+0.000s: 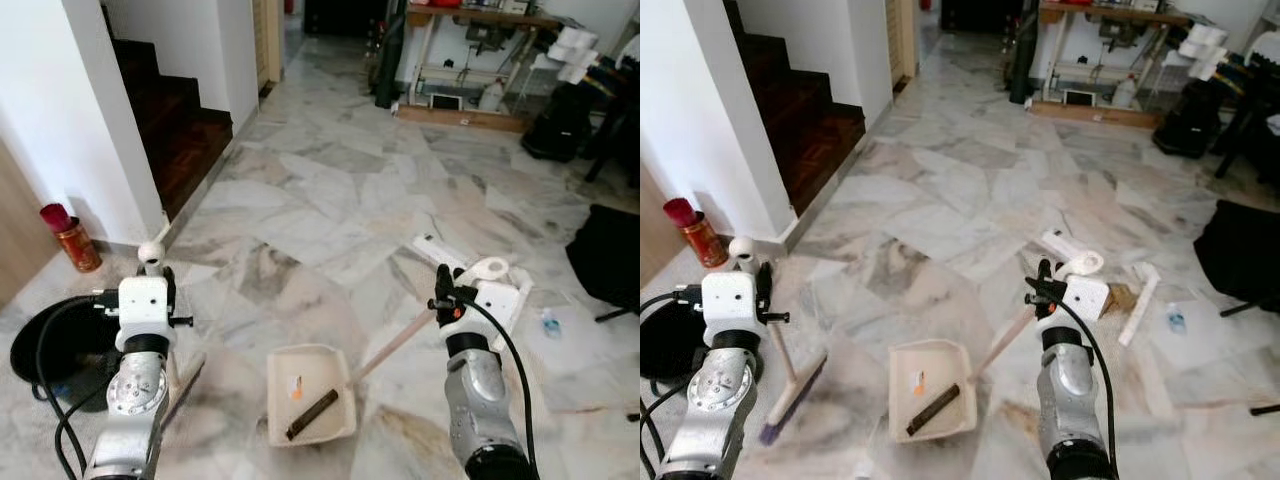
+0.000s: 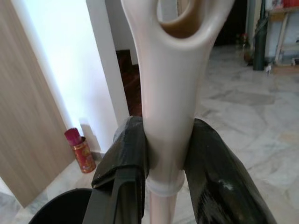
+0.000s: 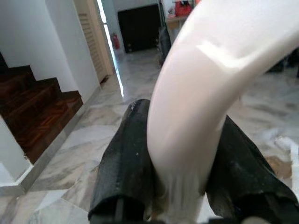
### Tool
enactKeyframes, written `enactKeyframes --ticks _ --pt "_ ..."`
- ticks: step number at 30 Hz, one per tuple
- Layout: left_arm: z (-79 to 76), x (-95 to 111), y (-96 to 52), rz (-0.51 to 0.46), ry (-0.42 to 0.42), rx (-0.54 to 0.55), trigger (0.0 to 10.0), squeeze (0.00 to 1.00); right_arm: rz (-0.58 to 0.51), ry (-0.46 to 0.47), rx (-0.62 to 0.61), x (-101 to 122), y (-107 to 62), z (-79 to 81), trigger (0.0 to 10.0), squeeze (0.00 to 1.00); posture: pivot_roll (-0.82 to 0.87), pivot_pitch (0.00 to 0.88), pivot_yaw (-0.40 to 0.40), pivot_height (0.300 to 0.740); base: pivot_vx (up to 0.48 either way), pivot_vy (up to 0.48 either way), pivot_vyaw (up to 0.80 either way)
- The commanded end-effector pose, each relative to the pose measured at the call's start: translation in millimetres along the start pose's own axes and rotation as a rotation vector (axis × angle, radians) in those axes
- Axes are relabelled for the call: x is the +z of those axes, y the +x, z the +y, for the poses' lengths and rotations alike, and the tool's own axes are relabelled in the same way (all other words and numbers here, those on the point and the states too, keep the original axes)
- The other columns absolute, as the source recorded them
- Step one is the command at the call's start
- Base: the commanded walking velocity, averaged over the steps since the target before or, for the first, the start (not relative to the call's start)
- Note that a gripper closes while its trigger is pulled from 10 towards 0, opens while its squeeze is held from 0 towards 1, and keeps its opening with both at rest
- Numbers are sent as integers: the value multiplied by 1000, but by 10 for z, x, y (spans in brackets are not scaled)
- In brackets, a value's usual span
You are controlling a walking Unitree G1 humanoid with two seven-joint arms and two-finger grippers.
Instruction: Sweep floor
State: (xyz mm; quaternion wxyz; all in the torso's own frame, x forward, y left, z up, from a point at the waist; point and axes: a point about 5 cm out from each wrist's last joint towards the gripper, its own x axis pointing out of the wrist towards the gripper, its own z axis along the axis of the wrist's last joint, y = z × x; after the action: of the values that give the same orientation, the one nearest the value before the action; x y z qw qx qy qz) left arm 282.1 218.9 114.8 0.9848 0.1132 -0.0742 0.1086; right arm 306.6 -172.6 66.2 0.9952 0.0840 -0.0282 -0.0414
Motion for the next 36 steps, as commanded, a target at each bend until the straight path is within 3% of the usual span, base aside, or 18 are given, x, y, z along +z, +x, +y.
enactKeyframes --ticks 1,8,36 --pt "-8 100 27 -49 12 -2 10000 0 -68 8 -6 144 61 -11 10000 0 176 0 -59 740 0 0 0" --pt "16 87 20 -38 4 10 10000 0 -56 10 5 117 49 16 10000 0 184 0 -64 740 0 0 0" --pt "73 87 10 -24 9 36 10000 0 -51 15 5 111 52 28 10000 0 198 0 -65 740 0 303 0"
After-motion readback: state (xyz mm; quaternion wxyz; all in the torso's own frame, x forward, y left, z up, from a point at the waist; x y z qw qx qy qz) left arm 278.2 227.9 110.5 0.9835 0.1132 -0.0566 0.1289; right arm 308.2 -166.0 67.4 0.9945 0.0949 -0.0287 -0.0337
